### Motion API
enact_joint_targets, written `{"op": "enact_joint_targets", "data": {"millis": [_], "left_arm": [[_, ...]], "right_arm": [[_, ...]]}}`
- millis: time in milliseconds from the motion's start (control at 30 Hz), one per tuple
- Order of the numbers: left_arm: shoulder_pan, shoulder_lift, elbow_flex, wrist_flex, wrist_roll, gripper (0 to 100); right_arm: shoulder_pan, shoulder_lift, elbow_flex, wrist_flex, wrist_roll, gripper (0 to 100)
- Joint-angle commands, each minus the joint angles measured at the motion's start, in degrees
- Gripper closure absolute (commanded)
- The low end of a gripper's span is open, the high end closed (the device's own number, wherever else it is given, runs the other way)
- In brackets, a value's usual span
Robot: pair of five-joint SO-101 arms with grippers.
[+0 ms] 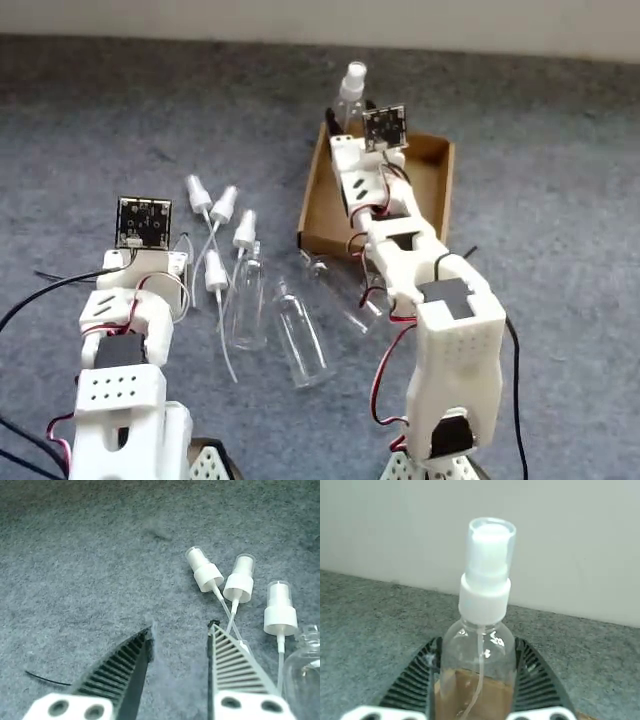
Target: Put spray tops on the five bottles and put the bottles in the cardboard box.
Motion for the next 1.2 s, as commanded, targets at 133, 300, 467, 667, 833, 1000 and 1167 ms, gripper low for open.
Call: {"op": "enact_joint_targets", "data": {"millis": [133, 300, 467, 667, 833, 1000, 1167], "left_arm": [[-0.4, -0.7, -0.4, -1.2, 0.0, 84], [-0.4, -0.7, -0.4, -1.2, 0.0, 84], [-0.4, -0.7, -0.4, -1.2, 0.0, 84], [-0.4, -0.7, -0.4, -1.2, 0.0, 84], [-0.4, -0.7, -0.4, -1.2, 0.0, 84], [-0.4, -0.7, -0.4, -1.2, 0.0, 84], [-0.4, -0.7, -0.4, -1.2, 0.0, 84]], "right_arm": [[0.9, -1.2, -2.8, -1.4, -0.2, 97.1], [1.1, -1.3, -2.7, -1.4, -0.4, 84.6], [0.9, -1.4, -2.9, 2.8, -0.4, 79.3], [0.9, -1.5, -2.9, 3.0, -0.4, 74.8], [0.8, -1.5, -3.2, 3.2, -0.2, 73.8], [1.1, -2.0, -4.5, 11.7, -0.3, 73.8], [0.7, -6.4, -7.2, 13.4, -0.3, 73.8]]}}
